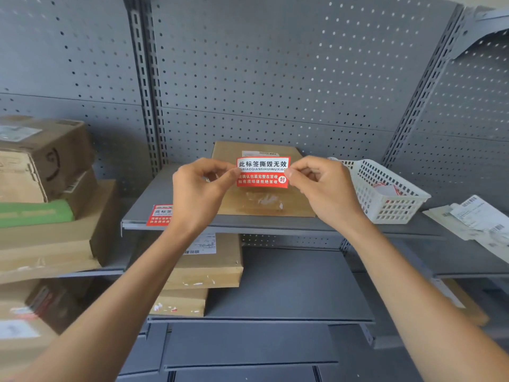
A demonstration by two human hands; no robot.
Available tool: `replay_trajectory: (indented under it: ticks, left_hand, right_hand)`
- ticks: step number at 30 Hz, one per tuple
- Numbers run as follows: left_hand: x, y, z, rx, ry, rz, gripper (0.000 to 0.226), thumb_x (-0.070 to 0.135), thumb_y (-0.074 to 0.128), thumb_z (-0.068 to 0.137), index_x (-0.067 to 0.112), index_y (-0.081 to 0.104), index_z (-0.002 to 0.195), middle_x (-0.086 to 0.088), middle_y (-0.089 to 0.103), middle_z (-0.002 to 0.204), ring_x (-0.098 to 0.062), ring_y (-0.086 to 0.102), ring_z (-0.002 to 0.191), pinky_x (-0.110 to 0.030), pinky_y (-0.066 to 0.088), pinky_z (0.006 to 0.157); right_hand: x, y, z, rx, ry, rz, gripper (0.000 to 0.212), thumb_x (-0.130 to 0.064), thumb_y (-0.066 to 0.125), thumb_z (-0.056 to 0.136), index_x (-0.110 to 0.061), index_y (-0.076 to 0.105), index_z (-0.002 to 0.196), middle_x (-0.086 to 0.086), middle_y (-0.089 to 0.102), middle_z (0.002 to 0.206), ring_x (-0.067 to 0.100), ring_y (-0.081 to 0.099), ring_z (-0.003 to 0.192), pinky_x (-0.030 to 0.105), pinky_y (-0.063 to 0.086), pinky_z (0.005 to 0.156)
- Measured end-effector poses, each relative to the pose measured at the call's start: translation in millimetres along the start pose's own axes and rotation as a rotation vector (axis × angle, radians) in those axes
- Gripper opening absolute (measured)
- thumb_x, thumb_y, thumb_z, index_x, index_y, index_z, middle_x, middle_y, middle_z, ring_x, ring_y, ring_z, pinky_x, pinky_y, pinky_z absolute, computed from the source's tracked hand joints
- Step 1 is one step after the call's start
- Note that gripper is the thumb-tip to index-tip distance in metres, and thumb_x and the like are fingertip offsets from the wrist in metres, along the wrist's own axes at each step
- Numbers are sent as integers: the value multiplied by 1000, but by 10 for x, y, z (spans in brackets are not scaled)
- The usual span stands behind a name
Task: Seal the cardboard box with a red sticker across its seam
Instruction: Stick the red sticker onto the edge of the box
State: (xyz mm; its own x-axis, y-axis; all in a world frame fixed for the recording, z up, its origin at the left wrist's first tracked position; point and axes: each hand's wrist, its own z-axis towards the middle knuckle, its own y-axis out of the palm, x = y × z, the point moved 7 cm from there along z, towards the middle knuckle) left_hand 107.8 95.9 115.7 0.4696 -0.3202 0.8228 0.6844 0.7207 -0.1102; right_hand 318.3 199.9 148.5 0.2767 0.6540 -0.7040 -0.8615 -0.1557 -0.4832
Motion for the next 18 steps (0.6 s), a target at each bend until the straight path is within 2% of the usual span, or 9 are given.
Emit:
replay_trajectory:
  ticks: [3, 5, 6, 11, 18]
  left_hand:
    - [-165, 73, -92, -13, -41, 58, 15, 26, 80, 86, 34, 77, 74, 7, 76, 77, -9, 53, 67, -31, 48, 69]
    - [-261, 114, -137, -16, -70, 101, 13, 28, 79, 87, 34, 78, 75, 10, 76, 78, -14, 57, 65, -32, 50, 66]
    - [-299, 130, -154, -19, -84, 120, 10, 29, 78, 87, 32, 80, 78, 12, 77, 78, -17, 61, 66, -34, 52, 66]
    - [-404, 184, -217, -27, -116, 240, 12, 29, 76, 88, 20, 84, 88, 9, 78, 81, -10, 70, 70, -36, 59, 68]
    - [-487, 237, -269, 1, -141, 316, 12, 30, 74, 86, 23, 83, 83, 8, 78, 76, -13, 70, 67, -37, 59, 67]
  right_hand:
    - [195, 67, -87, 16, 15, -7, 10, -17, 72, 90, -14, 79, 84, -8, 75, 76, -2, 60, 66, 19, 50, 66]
    - [308, 131, -141, 20, 29, 2, 11, -14, 72, 90, -13, 79, 82, -7, 74, 72, -5, 59, 61, 12, 45, 63]
    - [364, 167, -162, 23, 34, 3, 12, -14, 72, 90, -12, 78, 81, -6, 74, 71, -6, 58, 60, 12, 44, 63]
    - [634, 309, -240, 53, 77, -16, 13, -20, 72, 89, -16, 77, 77, -11, 72, 68, -3, 56, 60, 15, 44, 62]
    - [749, 385, -242, 49, 75, -61, 15, -21, 71, 89, -16, 78, 77, -11, 73, 70, -2, 59, 63, 12, 43, 62]
